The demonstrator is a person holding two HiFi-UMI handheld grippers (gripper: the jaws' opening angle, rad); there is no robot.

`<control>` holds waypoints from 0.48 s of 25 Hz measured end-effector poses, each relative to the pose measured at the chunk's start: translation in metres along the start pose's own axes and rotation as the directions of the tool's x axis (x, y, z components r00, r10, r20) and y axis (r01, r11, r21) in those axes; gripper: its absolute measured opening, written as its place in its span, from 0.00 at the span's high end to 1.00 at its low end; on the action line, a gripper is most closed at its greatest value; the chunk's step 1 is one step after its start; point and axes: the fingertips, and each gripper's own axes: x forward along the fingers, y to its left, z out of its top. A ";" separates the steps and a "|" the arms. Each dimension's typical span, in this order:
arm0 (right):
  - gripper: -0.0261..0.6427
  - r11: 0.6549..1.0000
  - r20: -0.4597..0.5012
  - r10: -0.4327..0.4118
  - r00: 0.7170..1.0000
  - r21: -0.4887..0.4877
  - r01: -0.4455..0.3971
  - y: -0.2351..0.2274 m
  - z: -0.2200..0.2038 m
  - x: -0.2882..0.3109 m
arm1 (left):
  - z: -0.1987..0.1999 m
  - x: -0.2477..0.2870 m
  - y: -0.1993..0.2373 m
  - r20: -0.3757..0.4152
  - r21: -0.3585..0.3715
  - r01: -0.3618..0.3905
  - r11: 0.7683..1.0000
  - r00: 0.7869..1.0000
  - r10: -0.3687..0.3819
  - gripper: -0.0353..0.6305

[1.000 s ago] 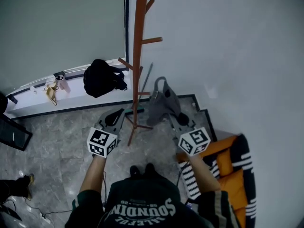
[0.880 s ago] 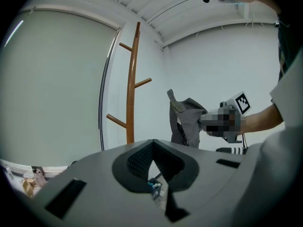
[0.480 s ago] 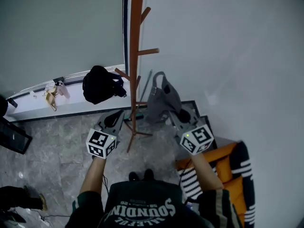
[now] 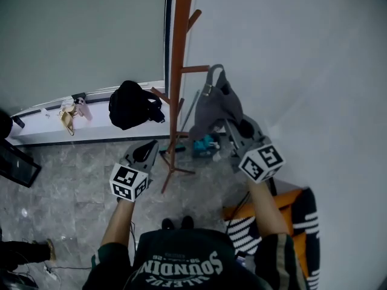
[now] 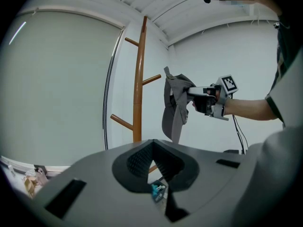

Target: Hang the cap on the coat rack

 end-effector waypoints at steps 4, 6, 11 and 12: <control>0.92 1.000 -0.015 0.018 1.000 0.018 -0.018 -0.014 0.001 0.016 | -0.004 0.002 0.004 -0.012 -0.008 -0.015 1.000 1.000 0.015 0.95; 0.92 0.999 -0.023 0.031 0.999 0.025 -0.031 -0.012 -0.005 0.017 | -0.008 -0.001 0.003 -0.013 -0.008 -0.024 1.000 1.000 0.024 0.95; 0.92 0.996 -0.039 0.072 0.997 0.055 -0.070 -0.010 -0.019 0.026 | -0.011 -0.005 0.007 -0.020 -0.009 -0.050 0.999 0.999 0.050 0.95; 0.92 0.995 -0.042 0.083 0.996 0.059 -0.081 -0.009 -0.022 0.025 | -0.012 -0.006 0.005 -0.020 -0.009 -0.057 0.998 0.998 0.057 0.95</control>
